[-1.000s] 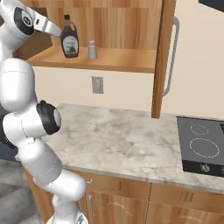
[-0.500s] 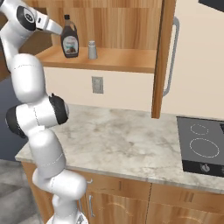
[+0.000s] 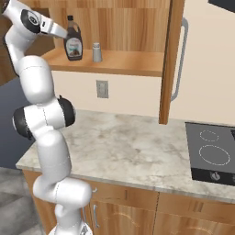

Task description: Move the syrup bottle and shaker from the cabinet to the dining counter.

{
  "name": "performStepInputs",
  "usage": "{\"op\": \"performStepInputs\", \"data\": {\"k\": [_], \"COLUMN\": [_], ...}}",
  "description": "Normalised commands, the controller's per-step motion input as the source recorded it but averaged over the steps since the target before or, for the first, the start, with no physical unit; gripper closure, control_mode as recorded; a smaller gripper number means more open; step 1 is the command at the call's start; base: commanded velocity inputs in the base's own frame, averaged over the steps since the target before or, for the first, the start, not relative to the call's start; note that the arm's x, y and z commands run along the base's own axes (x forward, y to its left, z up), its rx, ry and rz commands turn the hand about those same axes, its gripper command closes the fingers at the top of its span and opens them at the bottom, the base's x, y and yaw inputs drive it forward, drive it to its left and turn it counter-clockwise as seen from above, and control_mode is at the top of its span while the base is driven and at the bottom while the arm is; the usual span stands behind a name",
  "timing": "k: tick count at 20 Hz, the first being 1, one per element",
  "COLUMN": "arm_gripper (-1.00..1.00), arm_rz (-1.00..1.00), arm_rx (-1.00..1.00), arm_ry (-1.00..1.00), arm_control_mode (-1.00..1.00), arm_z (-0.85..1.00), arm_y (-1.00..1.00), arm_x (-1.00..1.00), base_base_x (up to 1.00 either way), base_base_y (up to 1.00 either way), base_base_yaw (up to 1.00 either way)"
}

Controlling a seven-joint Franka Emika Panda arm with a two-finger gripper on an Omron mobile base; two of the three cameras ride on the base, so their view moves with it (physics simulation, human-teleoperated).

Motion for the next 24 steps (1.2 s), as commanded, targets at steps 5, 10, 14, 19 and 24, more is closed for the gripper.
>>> {"op": "performStepInputs", "data": {"k": [5, 10, 14, 19, 24], "arm_gripper": [-1.00, -1.00, -1.00, -1.00, -1.00], "arm_rz": [-0.05, -0.08, -0.07, -0.06, -0.07], "arm_rx": [0.00, -0.02, -0.02, 0.00, 0.00], "arm_ry": [-0.01, 0.00, 0.00, 0.00, 0.00], "arm_control_mode": [-1.00, -1.00, -1.00, -1.00, -1.00], "arm_z": [-0.01, -0.12, -0.20, -0.20, -0.10], "arm_y": [-0.29, -0.19, -0.03, 0.00, 0.00], "arm_x": [0.22, 0.08, 0.09, 0.27, 0.23], "base_base_x": [0.00, 0.00, 0.00, 0.00, 0.00], "base_base_y": [0.00, 0.00, 0.00, 0.00, 0.00], "base_base_yaw": [0.00, 0.00, 0.00, 0.00, 0.00]}}
